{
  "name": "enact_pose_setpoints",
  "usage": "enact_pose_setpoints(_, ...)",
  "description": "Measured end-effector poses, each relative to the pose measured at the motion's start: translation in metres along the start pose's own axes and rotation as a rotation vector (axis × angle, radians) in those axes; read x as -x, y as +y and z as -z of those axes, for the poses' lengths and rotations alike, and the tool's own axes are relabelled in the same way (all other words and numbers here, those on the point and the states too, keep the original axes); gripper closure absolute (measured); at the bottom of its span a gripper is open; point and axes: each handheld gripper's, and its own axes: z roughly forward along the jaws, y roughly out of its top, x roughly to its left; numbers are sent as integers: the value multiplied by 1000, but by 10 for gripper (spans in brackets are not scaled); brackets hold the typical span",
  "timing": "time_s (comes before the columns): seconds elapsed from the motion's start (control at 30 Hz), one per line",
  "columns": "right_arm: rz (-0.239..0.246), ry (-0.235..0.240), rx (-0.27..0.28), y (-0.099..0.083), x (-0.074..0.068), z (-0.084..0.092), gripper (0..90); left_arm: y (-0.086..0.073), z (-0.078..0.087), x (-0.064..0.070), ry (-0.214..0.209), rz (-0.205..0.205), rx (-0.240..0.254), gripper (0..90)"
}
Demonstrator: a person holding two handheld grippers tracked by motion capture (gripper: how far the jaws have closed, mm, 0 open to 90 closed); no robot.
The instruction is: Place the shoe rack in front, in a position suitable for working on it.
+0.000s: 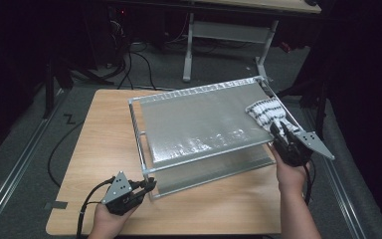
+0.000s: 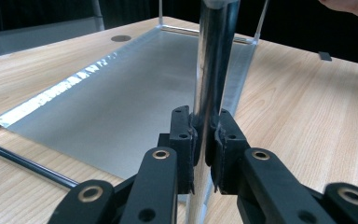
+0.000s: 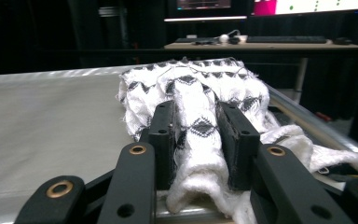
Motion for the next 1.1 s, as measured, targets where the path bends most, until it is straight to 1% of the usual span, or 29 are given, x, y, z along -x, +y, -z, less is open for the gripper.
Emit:
enact_pose_setpoints(0.13,5,32,-7,0,-15,1,689,0,0,0,-2,0,3,809)
enact_pose_setpoints(0.23,22,57,-15,-1,-29,2,690,0,0,0,-1,0,2,809)
enact_pose_setpoints(0.3,26,85,-15,-2,-40,3,690,0,0,0,-1,0,3,809)
enact_pose_setpoints(0.57,59,190,-35,-3,-91,6,690,0,0,0,-2,1,3,809)
enact_pose_setpoints(0.83,98,299,-37,-6,-144,11,694,0,0,0,-1,2,3,810)
enact_pose_setpoints(0.97,94,362,-55,-5,-167,12,697,-1,0,0,2,4,4,809)
enact_pose_setpoints(1.07,114,396,-63,-5,-184,14,700,-1,0,1,6,4,3,810)
enact_pose_setpoints(1.1,110,409,-67,-5,-189,14,700,-1,0,1,5,5,3,809)
